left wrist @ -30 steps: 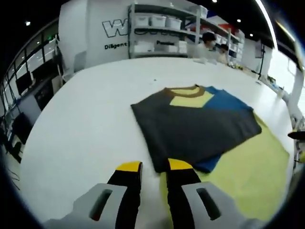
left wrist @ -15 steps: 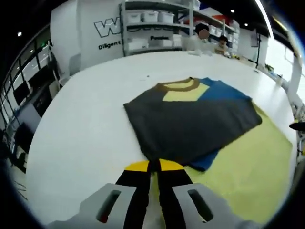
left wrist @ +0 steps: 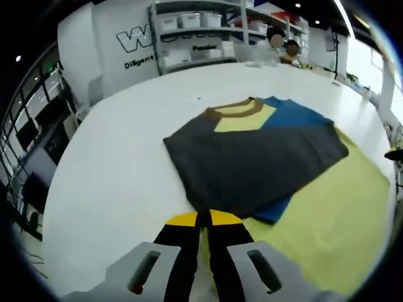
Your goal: Fold the garment on the visible template until the final outline fits inside the template.
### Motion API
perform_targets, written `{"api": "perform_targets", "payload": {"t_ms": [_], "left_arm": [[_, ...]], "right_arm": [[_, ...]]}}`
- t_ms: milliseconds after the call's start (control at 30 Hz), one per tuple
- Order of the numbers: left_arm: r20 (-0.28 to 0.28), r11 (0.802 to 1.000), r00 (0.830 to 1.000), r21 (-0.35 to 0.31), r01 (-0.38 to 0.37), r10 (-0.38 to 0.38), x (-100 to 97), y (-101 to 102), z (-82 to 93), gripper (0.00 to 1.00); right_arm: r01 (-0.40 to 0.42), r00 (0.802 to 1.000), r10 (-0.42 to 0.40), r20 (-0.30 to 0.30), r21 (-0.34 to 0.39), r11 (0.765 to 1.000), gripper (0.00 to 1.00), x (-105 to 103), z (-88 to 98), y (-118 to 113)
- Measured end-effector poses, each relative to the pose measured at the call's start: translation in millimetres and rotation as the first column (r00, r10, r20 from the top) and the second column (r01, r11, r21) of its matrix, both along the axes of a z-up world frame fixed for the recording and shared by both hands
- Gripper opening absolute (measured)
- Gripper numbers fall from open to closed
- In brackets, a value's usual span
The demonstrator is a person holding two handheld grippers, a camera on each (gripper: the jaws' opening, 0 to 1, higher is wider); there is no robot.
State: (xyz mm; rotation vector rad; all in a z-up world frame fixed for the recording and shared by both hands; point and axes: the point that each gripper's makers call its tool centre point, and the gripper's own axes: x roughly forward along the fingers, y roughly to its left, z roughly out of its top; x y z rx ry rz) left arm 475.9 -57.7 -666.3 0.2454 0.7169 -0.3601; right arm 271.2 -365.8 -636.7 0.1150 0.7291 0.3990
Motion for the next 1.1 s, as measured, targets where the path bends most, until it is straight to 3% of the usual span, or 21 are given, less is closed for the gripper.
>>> {"api": "perform_targets", "payload": {"t_ms": [500,600,700,833,900,933,1100], "left_arm": [[0.006,1.000,1.000,0.018,0.014,-0.014,4.3,26.2,0.5,0.01],[0.010,1.000,1.000,0.013,0.017,-0.017,4.5,28.7,0.6,0.01],[-0.004,0.999,1.000,-0.024,-0.027,0.027,6.7,33.2,0.4,0.01],[0.005,1.000,1.000,-0.001,-0.009,0.009,7.0,34.7,0.6,0.01],[0.004,1.000,1.000,-0.020,-0.019,0.019,7.7,35.1,0.9,0.02],[0.024,0.998,0.999,-0.050,-0.024,0.025,10.0,34.2,2.9,0.03],[0.037,0.990,0.997,-0.125,-0.059,0.064,8.0,37.4,10.0,0.28]], "right_arm": [[-0.032,0.999,0.032,-0.010,0.008,0.999,0.95,-0.8,-3.5,12.9],[-0.037,0.999,0.037,-0.013,0.006,0.999,0.95,-1.1,-3.9,15.9],[-0.042,0.999,0.042,-0.013,0.007,0.999,0.95,-1.1,-3.8,17.1],[-0.046,0.999,0.046,-0.011,0.009,0.999,0.95,-1.8,-3.0,18.5],[-0.046,0.999,0.046,-0.011,0.008,0.999,0.95,-2.0,-3.1,18.4],[-0.046,0.999,0.046,-0.013,0.008,0.999,0.95,-2.1,-3.4,18.7],[-0.056,0.998,0.056,-0.012,0.010,0.998,0.95,-1.3,-3.8,23.7]]}}
